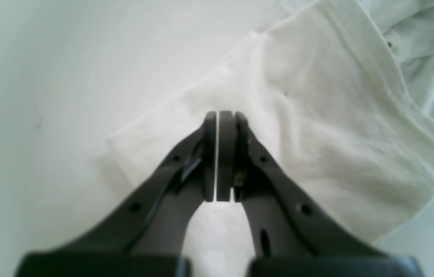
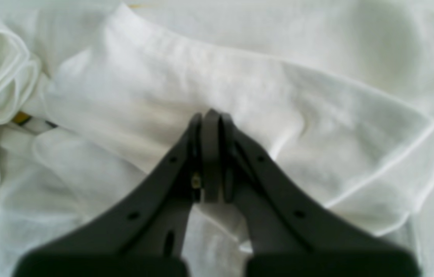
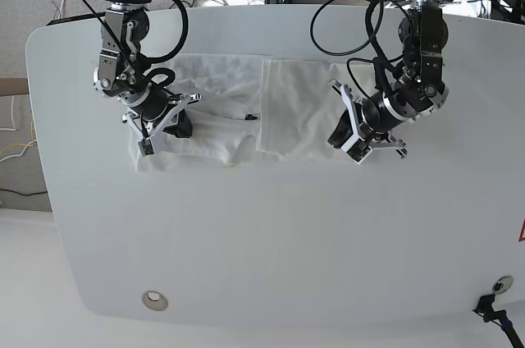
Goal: Fold the T-shirt properly
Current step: 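Fold the strip end with the left gripper inward toward the right gripper, then grasp the folded half with the right gripper and lift it over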
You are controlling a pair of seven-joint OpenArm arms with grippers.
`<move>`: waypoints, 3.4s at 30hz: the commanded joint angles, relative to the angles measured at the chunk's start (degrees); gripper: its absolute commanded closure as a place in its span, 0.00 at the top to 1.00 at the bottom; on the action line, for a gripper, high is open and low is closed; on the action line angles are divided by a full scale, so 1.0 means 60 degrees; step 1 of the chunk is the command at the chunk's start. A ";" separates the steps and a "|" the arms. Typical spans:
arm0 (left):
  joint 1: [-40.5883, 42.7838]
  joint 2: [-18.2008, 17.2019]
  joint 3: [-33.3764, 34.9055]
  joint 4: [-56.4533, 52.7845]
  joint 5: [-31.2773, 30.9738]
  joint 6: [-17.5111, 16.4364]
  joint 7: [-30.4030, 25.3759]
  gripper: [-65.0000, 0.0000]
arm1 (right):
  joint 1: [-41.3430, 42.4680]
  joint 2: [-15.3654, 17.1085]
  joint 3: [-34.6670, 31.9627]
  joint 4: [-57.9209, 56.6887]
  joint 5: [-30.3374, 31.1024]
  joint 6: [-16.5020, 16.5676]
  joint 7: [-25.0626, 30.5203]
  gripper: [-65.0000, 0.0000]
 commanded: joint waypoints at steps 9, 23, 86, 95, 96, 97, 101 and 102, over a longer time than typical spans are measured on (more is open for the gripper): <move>0.0553 -0.0046 -0.0221 -0.0275 0.0857 -0.0009 -0.1257 0.00 | 0.0104 0.0075 0.0028 0.0901 0.0017 -0.0010 0.0002 0.00; 0.0583 -0.0324 -0.1100 -0.1418 0.0827 -0.0009 -0.1287 0.00 | 0.0060 -0.0481 0.2416 0.3362 0.0061 -0.0040 -0.1097 0.81; 0.0685 -0.0265 -0.1056 -0.1389 0.0827 -0.0009 -0.1272 0.00 | -0.0511 -0.2840 -0.1877 0.4388 0.3080 -0.0376 -0.3075 0.00; 0.0671 -0.0265 -0.1056 -0.1389 0.0827 -0.0009 -0.1272 0.00 | 0.0016 -0.2868 -0.3034 0.2791 0.3124 -0.0376 -0.2357 0.00; 0.0671 -0.0265 -0.1056 -0.1374 0.0827 -0.0009 -0.1272 0.00 | 0.0060 -0.2868 -0.3108 0.2630 0.3124 -0.0376 -0.2283 0.00; 0.0671 -0.0265 -0.1056 -0.1374 0.0827 -0.0009 -0.1272 0.00 | 0.0090 -0.2868 -0.3254 0.2469 0.3124 -0.0376 -0.2239 0.00; 0.0656 -0.0251 -0.1056 -0.1374 0.0813 -0.0009 -0.1272 0.00 | 0.0383 -0.2868 -0.3767 0.2132 0.3094 -0.0376 -0.2239 0.00; 0.0656 -0.0251 -0.1056 -0.1374 0.0813 -0.0009 -0.1272 0.00 | 0.0470 -0.2868 -0.3899 0.2014 0.3094 -0.0376 -0.2239 0.00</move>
